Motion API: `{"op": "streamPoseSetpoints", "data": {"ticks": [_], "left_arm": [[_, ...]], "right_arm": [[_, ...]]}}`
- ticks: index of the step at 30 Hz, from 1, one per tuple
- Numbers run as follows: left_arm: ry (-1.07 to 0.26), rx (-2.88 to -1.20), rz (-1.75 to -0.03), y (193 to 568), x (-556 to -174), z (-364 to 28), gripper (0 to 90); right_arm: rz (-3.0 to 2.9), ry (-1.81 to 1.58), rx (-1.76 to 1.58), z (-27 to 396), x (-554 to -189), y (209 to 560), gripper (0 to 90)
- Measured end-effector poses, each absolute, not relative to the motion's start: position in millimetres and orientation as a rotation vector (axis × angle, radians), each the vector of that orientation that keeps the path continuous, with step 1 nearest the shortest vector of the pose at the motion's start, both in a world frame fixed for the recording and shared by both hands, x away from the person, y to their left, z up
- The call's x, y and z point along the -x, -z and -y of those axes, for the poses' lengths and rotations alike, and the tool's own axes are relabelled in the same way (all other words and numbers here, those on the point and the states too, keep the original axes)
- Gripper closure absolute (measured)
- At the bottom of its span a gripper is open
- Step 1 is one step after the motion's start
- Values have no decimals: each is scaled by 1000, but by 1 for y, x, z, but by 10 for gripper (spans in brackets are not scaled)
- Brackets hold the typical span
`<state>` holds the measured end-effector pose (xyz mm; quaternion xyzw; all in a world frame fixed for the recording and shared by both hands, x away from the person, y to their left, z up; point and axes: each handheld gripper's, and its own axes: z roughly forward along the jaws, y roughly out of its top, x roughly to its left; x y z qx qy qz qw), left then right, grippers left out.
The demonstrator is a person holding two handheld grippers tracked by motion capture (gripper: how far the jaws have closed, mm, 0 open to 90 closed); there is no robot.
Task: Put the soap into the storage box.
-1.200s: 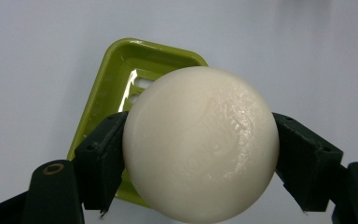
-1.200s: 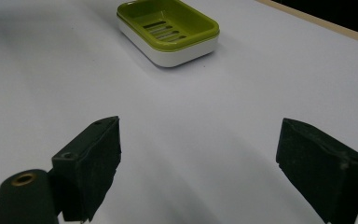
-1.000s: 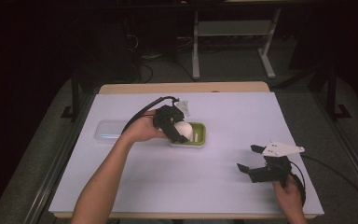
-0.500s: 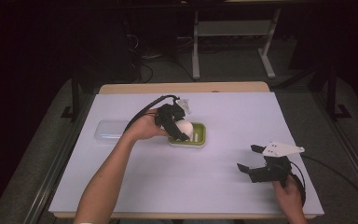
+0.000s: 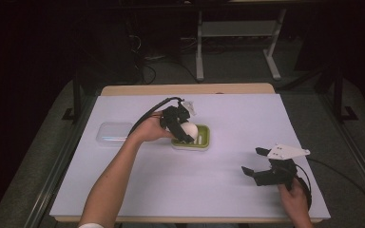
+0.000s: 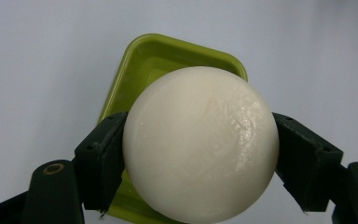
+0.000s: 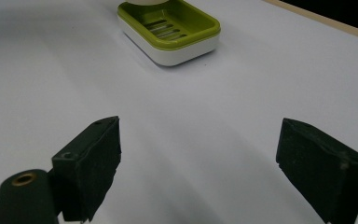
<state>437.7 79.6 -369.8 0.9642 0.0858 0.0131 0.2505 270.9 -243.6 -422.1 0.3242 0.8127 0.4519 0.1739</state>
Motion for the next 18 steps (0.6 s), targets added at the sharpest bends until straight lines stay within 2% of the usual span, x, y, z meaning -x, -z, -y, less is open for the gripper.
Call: {"op": "streamPoseSetpoints", "data": {"ticks": [18], "left_arm": [[-36,-2628,-282,384,-447,-75,245]], "right_arm": [[-2309,-1276,-916,243,-271,422,132]]}}
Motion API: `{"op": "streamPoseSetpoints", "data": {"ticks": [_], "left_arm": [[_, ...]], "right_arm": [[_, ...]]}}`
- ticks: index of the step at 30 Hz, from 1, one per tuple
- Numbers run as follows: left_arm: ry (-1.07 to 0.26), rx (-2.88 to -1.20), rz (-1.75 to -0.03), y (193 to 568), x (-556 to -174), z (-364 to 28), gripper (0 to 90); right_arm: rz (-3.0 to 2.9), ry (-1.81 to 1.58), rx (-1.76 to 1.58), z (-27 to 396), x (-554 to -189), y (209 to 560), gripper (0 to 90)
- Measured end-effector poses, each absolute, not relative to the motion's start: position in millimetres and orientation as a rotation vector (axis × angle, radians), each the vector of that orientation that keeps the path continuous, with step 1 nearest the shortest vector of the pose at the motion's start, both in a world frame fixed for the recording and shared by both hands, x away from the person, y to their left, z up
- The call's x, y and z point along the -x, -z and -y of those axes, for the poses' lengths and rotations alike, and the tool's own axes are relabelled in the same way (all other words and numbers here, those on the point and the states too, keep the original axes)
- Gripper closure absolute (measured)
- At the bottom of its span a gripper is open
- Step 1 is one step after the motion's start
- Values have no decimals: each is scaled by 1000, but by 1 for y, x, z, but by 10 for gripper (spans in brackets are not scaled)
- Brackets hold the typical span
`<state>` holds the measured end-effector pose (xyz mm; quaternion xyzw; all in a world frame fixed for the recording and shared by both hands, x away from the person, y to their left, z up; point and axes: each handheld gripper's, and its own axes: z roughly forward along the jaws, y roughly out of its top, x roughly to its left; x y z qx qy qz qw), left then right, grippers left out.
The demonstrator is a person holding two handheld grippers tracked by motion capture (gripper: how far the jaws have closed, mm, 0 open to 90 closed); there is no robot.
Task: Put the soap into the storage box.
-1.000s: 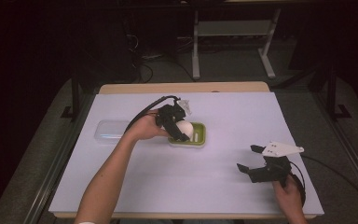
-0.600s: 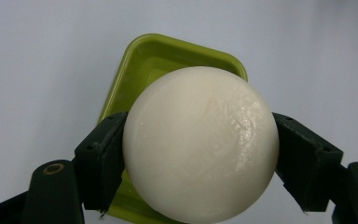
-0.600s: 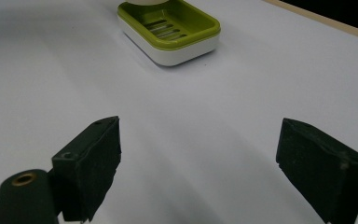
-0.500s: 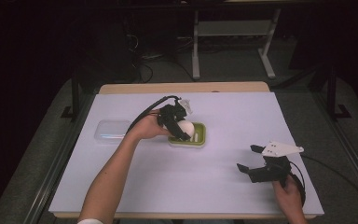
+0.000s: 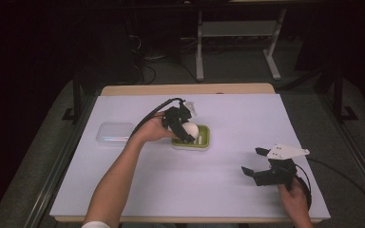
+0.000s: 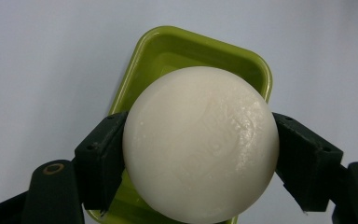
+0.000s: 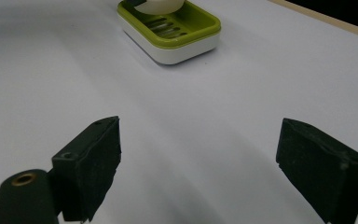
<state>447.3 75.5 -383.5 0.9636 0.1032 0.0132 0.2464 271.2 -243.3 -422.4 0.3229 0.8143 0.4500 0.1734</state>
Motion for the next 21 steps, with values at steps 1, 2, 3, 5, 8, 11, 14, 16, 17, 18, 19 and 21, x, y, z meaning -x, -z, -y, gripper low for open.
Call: {"op": "streamPoseSetpoints", "data": {"ticks": [1,2,3,5,8,11,14,16,17,18,19,21], "left_arm": [[-36,-2628,-282,384,-447,-75,245],[-38,-2631,-284,384,-447,-75,245],[-39,-2634,-287,385,-447,-75,245],[-36,-2633,-288,386,-448,-75,245],[-33,-2635,-297,387,-449,-74,245],[-30,-2631,-301,389,-451,-74,245],[-28,-2628,-300,390,-451,-74,245],[-28,-2627,-305,391,-452,-74,245],[-29,-2627,-303,391,-452,-74,245],[-27,-2626,-308,391,-453,-74,245],[-21,-2626,-312,392,-453,-74,245],[-24,-2632,-312,393,-454,-74,245]], "right_arm": [[-2309,-1276,-916,243,-271,422,132],[-2308,-1276,-915,243,-271,422,132],[-2308,-1274,-914,243,-271,422,132],[-2306,-1275,-915,244,-271,422,132],[-2307,-1275,-919,244,-271,422,132],[-2309,-1274,-911,243,-271,422,132],[-2310,-1271,-915,243,-271,422,132],[-2310,-1271,-910,243,-271,422,132],[-2311,-1270,-913,243,-271,422,132],[-2311,-1270,-913,243,-271,422,132],[-2313,-1271,-915,243,-271,422,132],[-2311,-1271,-916,243,-271,422,132]]}}
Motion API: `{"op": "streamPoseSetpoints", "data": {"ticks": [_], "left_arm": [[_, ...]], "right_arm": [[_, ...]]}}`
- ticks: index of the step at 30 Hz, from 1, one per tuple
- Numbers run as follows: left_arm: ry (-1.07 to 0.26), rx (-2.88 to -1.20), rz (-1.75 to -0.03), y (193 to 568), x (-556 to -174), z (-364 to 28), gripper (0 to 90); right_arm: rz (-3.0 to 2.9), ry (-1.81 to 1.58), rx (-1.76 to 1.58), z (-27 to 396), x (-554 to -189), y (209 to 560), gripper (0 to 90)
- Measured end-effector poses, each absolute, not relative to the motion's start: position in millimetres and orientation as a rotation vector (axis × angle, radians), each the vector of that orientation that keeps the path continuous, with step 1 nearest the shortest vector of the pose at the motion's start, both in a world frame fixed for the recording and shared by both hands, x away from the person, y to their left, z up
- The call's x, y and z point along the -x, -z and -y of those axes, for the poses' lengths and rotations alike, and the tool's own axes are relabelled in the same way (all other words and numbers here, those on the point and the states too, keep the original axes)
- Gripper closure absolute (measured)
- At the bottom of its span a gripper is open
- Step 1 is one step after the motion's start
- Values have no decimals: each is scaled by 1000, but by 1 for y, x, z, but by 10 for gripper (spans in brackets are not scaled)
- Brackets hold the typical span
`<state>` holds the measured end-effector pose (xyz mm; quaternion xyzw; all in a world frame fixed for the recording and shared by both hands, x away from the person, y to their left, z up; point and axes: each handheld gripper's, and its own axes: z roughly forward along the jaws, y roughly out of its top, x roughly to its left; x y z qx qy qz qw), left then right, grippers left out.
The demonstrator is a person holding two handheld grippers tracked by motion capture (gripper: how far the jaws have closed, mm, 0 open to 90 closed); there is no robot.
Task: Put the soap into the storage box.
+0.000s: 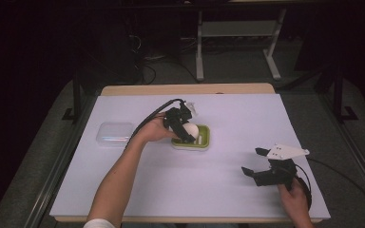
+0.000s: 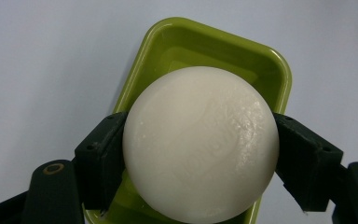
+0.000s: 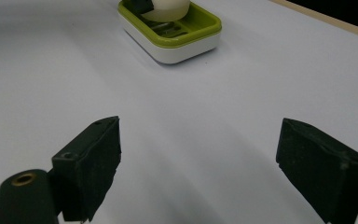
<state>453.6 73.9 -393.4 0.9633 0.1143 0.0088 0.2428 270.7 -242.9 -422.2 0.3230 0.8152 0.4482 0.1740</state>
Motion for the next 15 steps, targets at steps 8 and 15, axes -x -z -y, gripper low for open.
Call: {"op": "streamPoseSetpoints", "data": {"ticks": [8,15], "left_arm": [[-24,-2635,-318,396,-455,-73,245],[-21,-2645,-324,399,-456,-72,245]], "right_arm": [[-2313,-1272,-915,243,-271,422,132],[-2311,-1273,-915,243,-271,422,132]]}}
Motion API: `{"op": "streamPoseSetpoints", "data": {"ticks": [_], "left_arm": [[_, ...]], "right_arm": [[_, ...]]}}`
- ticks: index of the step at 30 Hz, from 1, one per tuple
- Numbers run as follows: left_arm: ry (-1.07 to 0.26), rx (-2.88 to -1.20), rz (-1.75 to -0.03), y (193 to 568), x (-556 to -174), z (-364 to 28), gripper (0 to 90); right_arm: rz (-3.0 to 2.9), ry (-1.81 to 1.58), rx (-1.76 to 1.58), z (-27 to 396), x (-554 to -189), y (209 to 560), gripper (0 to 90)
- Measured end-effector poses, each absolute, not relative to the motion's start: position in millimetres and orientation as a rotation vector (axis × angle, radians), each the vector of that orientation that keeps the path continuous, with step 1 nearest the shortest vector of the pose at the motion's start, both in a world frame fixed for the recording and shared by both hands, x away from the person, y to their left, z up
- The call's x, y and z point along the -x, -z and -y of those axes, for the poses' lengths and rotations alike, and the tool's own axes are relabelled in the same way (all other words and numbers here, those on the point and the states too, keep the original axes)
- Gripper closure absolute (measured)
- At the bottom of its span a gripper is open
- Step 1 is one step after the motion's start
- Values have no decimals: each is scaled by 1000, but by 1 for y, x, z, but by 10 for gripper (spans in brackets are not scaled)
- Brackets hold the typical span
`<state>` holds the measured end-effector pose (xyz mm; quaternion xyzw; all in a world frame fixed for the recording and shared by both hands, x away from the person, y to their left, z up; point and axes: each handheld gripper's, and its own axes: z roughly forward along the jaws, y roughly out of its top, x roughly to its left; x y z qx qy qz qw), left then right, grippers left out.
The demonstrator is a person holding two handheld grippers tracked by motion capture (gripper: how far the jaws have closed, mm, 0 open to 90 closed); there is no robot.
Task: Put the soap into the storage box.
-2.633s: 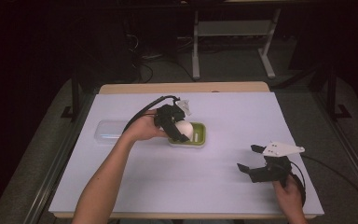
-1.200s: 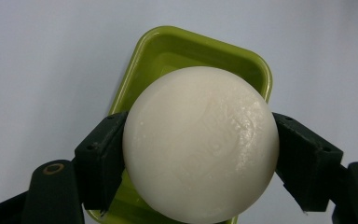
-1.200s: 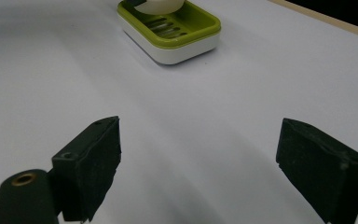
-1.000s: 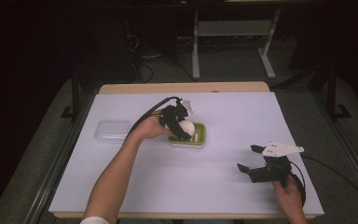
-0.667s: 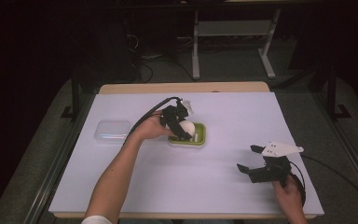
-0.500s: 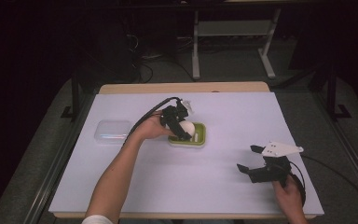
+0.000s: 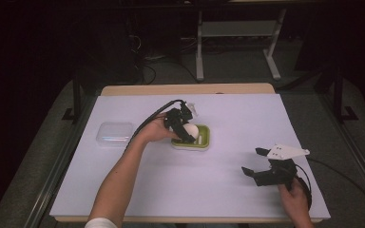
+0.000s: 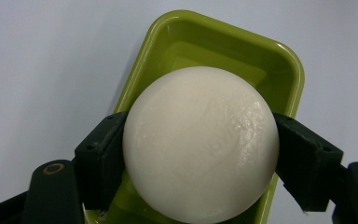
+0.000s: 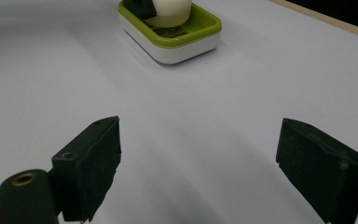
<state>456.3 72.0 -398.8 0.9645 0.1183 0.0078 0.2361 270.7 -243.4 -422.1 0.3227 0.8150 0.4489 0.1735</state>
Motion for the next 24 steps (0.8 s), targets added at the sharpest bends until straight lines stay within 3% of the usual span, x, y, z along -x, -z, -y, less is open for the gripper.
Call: {"op": "streamPoseSetpoints", "data": {"ticks": [24], "left_arm": [[-23,-2657,-333,403,-457,-69,244]], "right_arm": [[-2317,-1273,-911,243,-271,422,132]]}}
